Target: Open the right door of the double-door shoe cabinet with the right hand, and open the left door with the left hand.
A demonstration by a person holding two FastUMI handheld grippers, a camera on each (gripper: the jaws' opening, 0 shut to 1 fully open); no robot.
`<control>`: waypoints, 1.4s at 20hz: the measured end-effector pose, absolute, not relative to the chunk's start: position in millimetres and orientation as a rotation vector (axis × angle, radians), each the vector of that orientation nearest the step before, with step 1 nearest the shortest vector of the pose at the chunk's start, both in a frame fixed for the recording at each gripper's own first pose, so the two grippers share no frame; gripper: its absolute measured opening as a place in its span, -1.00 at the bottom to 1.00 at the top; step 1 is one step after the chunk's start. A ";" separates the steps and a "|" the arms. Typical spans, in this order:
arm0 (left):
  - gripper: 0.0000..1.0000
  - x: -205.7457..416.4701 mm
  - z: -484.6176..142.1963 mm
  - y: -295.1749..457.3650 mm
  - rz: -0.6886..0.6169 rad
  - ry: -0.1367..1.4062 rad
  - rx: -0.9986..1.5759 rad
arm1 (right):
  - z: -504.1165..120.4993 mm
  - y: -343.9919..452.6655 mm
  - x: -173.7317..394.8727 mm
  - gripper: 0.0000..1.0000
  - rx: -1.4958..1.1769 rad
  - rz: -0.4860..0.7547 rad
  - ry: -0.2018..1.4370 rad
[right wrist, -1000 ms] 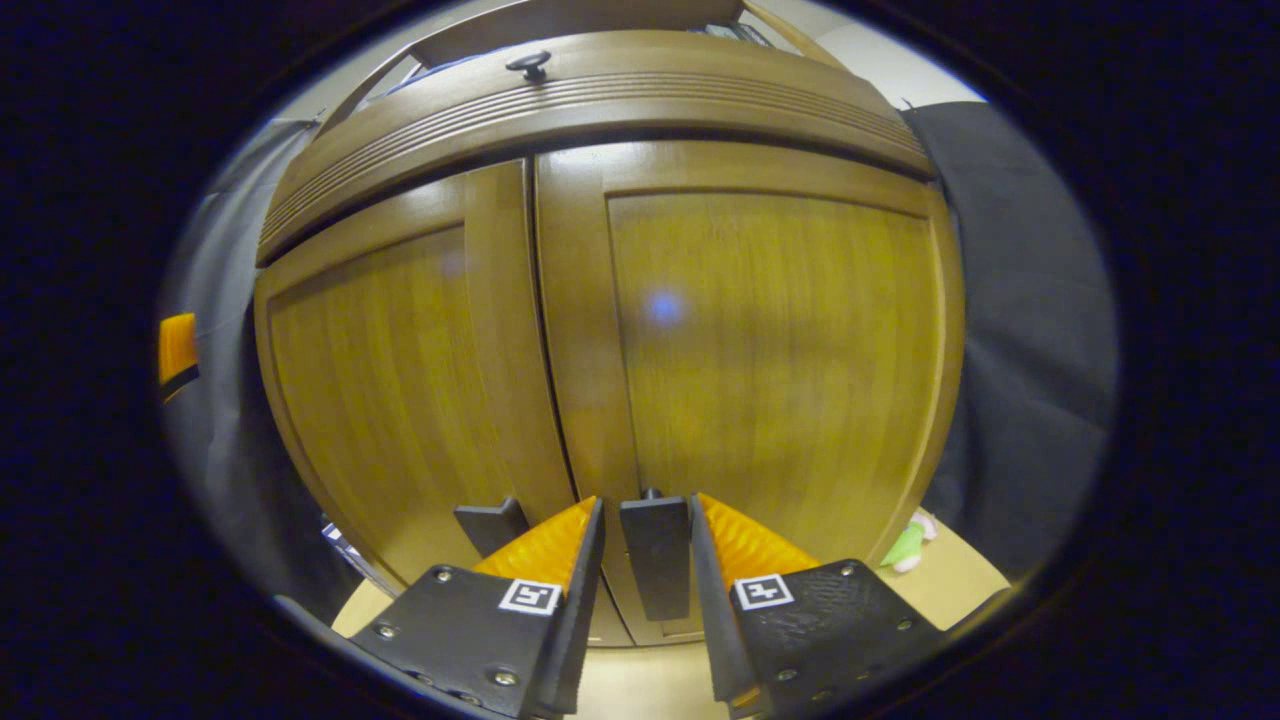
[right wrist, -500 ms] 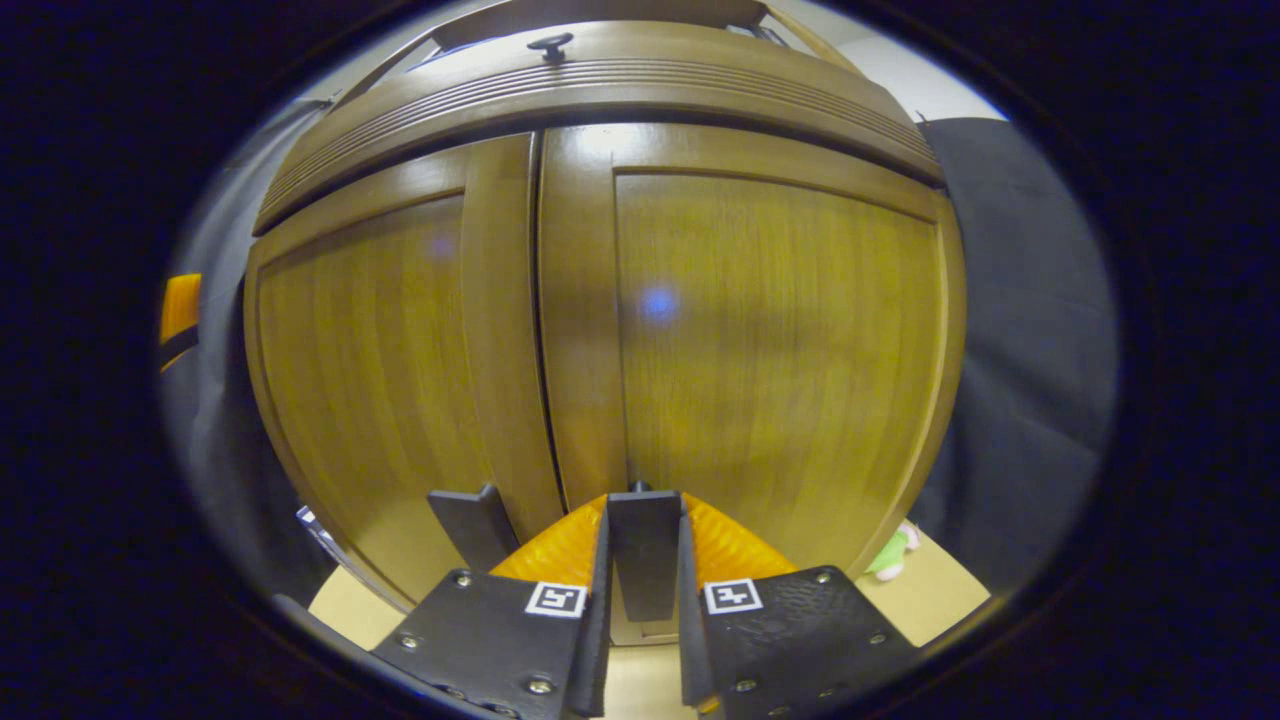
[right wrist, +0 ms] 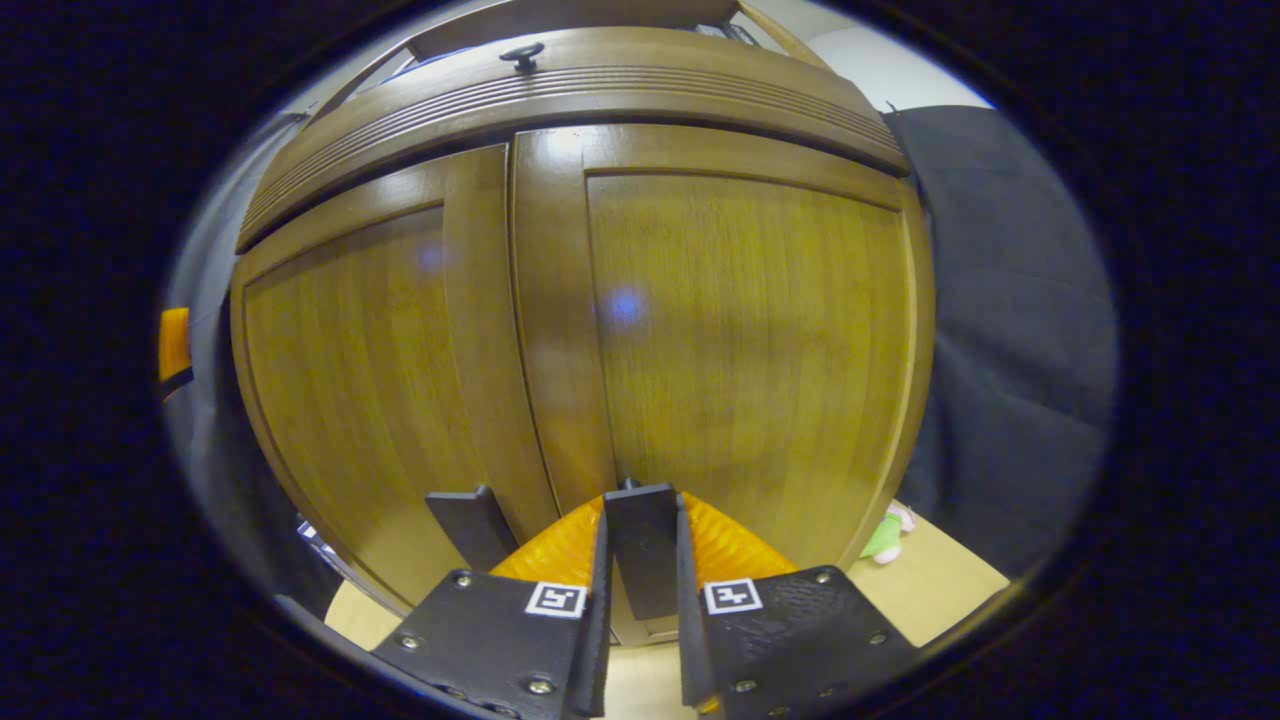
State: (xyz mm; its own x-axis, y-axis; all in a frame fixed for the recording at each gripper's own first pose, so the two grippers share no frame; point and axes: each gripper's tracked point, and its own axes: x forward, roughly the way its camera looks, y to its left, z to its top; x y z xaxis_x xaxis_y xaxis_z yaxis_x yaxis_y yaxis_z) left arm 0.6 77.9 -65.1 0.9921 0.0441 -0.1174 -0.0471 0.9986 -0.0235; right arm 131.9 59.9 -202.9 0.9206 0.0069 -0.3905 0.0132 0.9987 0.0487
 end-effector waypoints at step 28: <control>0.90 -17.5 -74.9 58.4 0.028 0.149 -0.061 | -180.8 3.2 44.7 -0.54 0.083 -0.092 0.397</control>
